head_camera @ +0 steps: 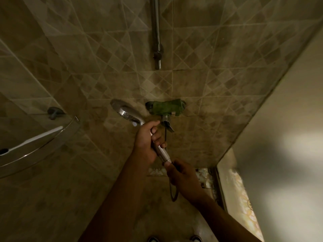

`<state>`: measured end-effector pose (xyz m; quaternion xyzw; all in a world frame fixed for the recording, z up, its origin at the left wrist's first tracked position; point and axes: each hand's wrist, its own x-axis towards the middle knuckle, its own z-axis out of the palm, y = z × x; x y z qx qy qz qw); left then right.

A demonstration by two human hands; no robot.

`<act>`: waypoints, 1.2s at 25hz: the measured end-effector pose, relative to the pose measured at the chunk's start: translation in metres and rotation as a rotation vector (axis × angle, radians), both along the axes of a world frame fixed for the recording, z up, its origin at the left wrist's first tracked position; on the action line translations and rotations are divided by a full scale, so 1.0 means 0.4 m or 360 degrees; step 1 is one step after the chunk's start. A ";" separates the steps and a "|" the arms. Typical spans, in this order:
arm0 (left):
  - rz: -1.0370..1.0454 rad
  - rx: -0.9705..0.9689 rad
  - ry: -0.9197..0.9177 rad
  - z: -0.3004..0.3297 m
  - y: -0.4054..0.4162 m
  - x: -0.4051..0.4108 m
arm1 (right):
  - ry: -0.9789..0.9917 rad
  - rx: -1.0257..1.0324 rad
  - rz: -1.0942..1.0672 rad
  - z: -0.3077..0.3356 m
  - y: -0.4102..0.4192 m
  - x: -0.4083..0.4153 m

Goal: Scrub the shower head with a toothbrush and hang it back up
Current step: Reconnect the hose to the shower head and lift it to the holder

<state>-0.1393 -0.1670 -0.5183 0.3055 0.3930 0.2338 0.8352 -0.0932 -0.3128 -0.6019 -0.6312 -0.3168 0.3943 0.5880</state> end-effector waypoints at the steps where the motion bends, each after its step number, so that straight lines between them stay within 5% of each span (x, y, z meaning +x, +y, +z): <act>1: -0.0034 0.0036 0.0024 0.004 -0.001 0.002 | 0.0075 0.0030 0.0032 0.004 0.001 0.003; 6: -0.0092 0.0269 0.0089 0.009 -0.016 0.025 | 0.0076 0.0038 0.0107 0.028 0.014 0.017; 18: -0.0138 0.0508 -0.0125 0.120 0.003 0.096 | -0.0869 -0.0019 -0.0099 0.167 0.098 0.148; 23: -0.0420 0.0990 -0.0286 0.221 0.061 0.097 | -0.0858 0.0166 -0.0149 0.270 0.121 0.192; 30: -0.0489 0.1768 0.0029 0.399 0.164 0.126 | -0.1105 0.0292 -0.0281 0.437 0.204 0.255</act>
